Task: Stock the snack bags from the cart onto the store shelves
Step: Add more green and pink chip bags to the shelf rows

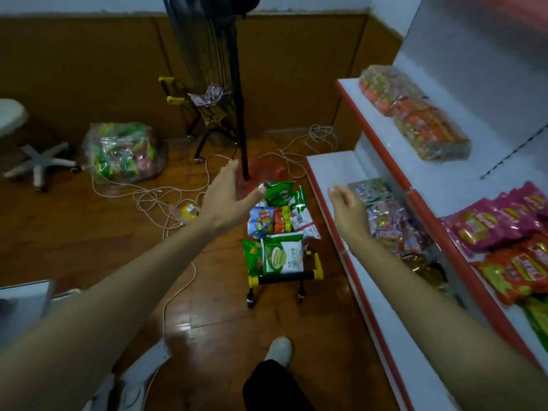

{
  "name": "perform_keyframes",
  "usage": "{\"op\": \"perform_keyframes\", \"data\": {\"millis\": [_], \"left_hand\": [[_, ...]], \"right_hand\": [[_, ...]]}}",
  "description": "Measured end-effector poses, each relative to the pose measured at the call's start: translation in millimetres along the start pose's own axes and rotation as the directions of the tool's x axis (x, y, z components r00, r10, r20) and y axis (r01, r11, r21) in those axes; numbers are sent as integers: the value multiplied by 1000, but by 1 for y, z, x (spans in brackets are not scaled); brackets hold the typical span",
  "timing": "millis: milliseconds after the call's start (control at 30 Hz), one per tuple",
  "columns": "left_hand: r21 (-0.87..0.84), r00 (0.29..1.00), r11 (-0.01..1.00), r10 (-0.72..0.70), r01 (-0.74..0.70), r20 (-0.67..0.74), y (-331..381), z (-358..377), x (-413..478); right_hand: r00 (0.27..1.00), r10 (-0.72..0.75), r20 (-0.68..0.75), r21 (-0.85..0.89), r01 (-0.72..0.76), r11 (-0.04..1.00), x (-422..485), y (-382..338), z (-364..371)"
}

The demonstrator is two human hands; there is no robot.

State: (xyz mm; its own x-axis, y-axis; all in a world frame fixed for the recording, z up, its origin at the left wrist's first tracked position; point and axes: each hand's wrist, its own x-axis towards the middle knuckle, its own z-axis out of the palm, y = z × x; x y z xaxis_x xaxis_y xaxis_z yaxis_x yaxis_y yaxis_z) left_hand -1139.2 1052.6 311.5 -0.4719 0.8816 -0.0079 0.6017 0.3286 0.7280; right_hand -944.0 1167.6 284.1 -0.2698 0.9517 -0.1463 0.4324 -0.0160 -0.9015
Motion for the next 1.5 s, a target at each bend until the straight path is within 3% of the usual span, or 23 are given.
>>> {"op": "perform_keyframes", "data": {"millis": [200,467,700,1033,1233,1500], "left_hand": [[-73,981,983,-157,166,114,-56,34,51],[-5,930,960,-270,280,249,-117,87,86],[5,778,853,-479,522,406,-182,140,91],[-94,576,605,-683,790,448,-235,201,94],[-138,579,577,-712,805,398,-240,237,91],[-16,603,627,-741,779,295,-256,240,95]], "right_hand": [[979,200,49,-24,-199,980,50,49,41],[926,377,19,-88,-375,923,82,114,77],[867,497,-44,-88,-498,862,89,163,114],[853,507,-126,-40,-515,856,95,196,155],[862,504,-58,-96,-507,856,91,227,157],[879,472,-65,-137,-476,868,94,240,162]]}}
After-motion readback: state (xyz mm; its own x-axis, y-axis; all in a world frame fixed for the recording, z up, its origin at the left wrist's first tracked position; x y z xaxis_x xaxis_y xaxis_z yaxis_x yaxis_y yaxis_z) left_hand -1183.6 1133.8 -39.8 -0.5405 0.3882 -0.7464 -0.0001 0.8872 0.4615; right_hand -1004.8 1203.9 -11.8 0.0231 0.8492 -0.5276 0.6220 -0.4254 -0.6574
